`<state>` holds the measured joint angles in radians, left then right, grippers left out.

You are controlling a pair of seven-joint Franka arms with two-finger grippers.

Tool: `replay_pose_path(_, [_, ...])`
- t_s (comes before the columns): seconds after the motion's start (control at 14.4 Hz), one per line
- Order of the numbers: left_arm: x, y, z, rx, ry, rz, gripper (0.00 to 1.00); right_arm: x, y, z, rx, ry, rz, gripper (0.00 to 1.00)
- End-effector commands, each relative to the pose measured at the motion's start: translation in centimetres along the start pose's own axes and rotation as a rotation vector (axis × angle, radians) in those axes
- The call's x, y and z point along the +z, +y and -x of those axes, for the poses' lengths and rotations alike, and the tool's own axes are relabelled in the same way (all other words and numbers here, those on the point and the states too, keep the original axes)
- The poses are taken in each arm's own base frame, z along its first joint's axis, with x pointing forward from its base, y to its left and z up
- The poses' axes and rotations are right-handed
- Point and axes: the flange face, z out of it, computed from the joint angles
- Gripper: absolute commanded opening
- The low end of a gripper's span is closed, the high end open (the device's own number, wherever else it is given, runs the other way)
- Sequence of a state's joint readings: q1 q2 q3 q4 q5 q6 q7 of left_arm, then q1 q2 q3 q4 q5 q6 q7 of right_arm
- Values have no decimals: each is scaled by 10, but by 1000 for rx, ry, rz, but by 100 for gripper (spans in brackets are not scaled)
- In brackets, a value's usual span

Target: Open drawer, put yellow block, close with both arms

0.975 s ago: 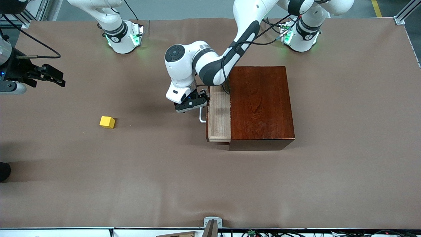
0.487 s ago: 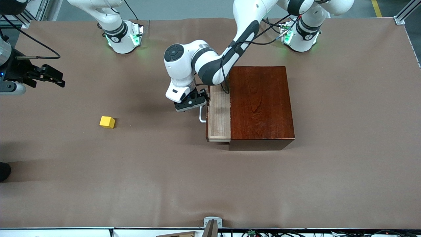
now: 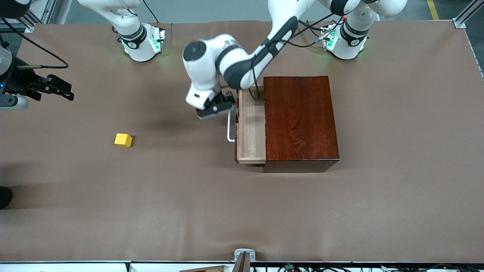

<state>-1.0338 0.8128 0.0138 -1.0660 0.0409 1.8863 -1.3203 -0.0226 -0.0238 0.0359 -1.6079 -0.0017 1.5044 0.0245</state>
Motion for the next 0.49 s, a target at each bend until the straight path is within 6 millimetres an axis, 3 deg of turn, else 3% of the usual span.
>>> replay_pose_path(0.0, [-77,-11,6,-26,-20,29,100,3,4,-4,5,-7,33,100])
replay_pose_path(0.21, [-171,-60,-38,-43,-29,48,100,21,15,-13,22,-42,33,100])
replay_pose_path(0.28, [-191,-82,-58,-39,-35,24,100,28,20,-16,31,-55,30,100])
replay_pose_path(0.42, [-250,-140,-102,-40,-20,21,100,46,24,-29,40,-61,22,100])
